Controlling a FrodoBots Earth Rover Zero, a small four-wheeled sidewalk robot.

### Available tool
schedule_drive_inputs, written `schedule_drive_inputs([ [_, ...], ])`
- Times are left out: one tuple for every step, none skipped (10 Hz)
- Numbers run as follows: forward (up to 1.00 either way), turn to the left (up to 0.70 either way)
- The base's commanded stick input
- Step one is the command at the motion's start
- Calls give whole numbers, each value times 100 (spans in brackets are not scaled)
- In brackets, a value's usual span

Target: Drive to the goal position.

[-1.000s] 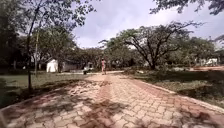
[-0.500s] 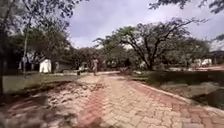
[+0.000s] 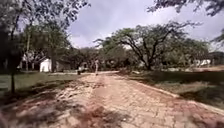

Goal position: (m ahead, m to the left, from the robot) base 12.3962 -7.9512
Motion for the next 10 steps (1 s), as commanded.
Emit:
schedule_drive_inputs([
  [70,0],
  [70,0],
  [70,0],
  [70,0],
  [70,0],
  [70,0],
  [70,0],
  [70,0],
  [70,0],
  [70,0],
])
